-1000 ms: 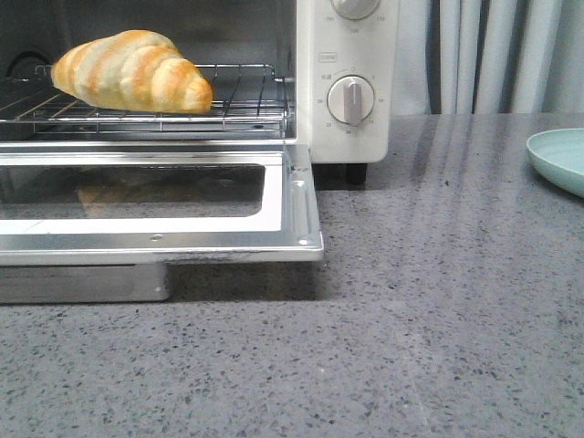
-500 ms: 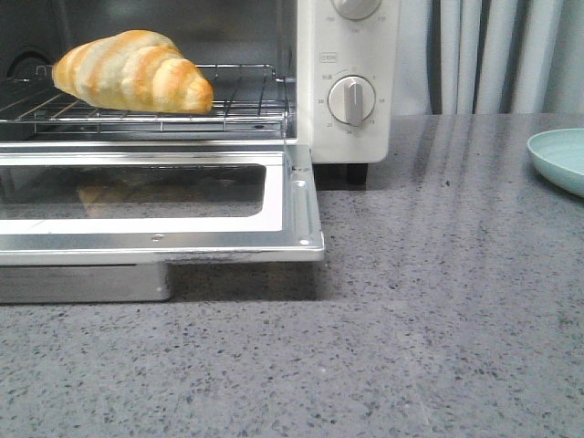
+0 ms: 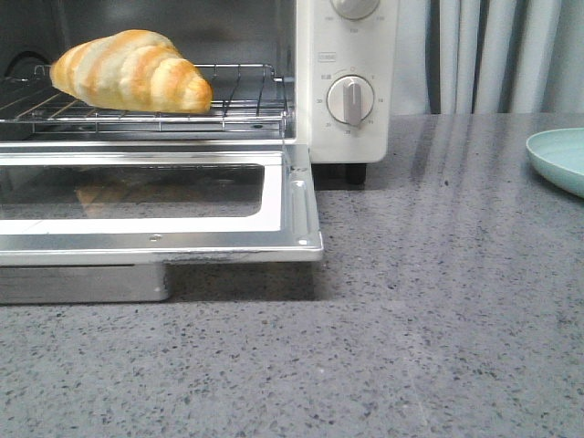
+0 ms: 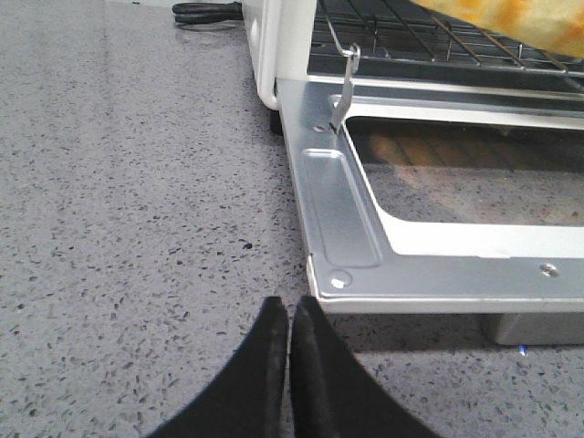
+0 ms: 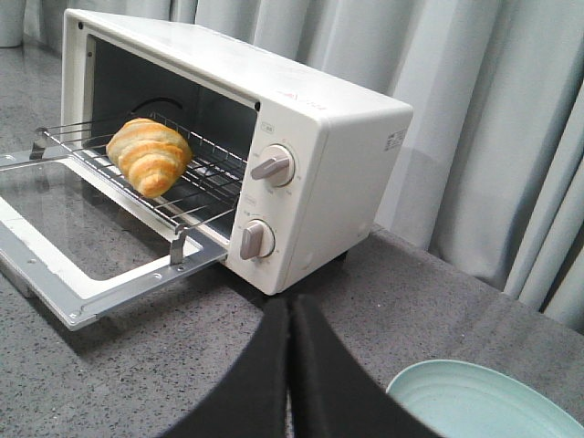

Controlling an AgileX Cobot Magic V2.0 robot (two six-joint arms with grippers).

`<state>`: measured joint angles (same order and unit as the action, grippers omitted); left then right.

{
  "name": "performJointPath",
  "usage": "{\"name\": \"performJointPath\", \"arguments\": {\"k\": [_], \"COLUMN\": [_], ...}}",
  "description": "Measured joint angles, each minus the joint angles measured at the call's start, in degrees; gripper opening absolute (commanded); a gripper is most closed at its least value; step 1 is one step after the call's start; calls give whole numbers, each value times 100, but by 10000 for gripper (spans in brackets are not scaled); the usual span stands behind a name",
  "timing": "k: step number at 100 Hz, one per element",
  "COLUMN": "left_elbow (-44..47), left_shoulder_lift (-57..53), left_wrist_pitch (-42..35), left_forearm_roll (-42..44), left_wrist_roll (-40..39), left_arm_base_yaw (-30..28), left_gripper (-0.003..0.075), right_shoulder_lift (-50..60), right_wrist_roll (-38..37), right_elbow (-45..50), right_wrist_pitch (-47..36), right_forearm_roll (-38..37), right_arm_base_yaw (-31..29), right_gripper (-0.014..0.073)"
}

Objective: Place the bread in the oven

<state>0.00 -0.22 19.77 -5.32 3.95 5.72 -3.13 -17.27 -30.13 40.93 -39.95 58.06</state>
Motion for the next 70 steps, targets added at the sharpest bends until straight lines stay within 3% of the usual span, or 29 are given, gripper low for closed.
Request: {"name": "performJointPath", "arguments": {"k": [70], "left_elbow": [0], "left_shoulder_lift": [0], "left_wrist_pitch": [0], "left_forearm_roll": [0], "left_wrist_roll": [0], "left_arm_base_yaw": [-6], "left_gripper": [-21], "right_shoulder_lift": [0], "right_wrist_roll": [0], "right_elbow": [37], "right_wrist_pitch": [67], "right_forearm_roll": [-9], "right_arm_base_yaw": [0], "right_gripper": [-69]}}
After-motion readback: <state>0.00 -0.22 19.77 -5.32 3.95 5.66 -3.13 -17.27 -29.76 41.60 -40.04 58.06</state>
